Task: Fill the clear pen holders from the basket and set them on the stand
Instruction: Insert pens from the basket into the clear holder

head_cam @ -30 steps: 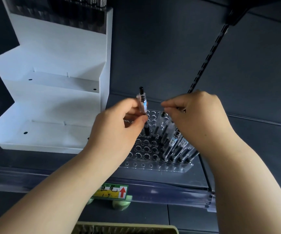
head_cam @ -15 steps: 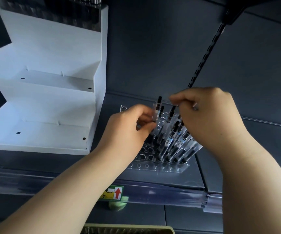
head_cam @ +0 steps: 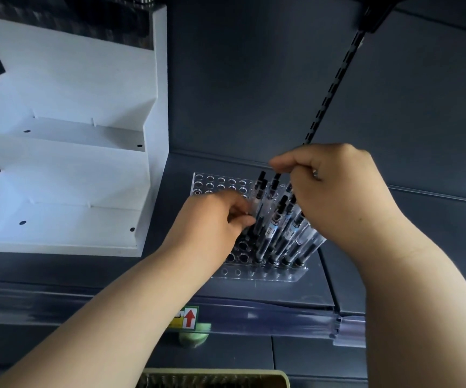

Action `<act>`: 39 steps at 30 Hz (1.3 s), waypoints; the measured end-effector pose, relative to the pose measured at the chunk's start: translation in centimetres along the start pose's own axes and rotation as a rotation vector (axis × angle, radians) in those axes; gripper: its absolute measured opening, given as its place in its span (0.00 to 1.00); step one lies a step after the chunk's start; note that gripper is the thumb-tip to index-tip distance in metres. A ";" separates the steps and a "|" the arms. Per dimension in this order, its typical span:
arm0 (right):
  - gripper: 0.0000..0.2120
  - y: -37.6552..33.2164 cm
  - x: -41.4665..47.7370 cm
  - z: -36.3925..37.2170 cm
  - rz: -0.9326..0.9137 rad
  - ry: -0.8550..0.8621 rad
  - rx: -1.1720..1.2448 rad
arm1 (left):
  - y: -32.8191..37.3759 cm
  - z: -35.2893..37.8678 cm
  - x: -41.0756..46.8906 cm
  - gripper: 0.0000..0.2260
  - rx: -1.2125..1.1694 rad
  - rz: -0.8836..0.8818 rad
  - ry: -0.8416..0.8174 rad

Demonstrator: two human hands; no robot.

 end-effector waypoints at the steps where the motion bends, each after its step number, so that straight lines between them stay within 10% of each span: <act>1: 0.18 0.0 0.0 0.0 -0.002 -0.004 0.003 | 0.0 0.0 0.0 0.04 0.002 -0.004 -0.002; 21: 0.18 -0.5 -0.3 -0.5 -0.062 0.034 0.082 | -1.1 -0.4 -0.2 0.04 0.063 -0.026 0.047; 31: 0.15 -3.5 -4.7 -0.3 -0.201 0.134 0.041 | 1.4 -1.3 -4.9 0.11 0.461 0.153 0.036; 39: 0.12 -3.7 -12.8 7.9 -0.207 -0.326 -0.087 | 0.5 0.4 -11.6 0.12 0.760 0.155 -0.148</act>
Point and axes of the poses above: each hand's wrist, its own x-axis towards the middle knuckle, its own z-axis out of the palm, y = z × x, the point moved 8 cm from there along x, towards the middle knuckle, and after that the axes turned 6 degrees about -y, right-handed, at the moved point
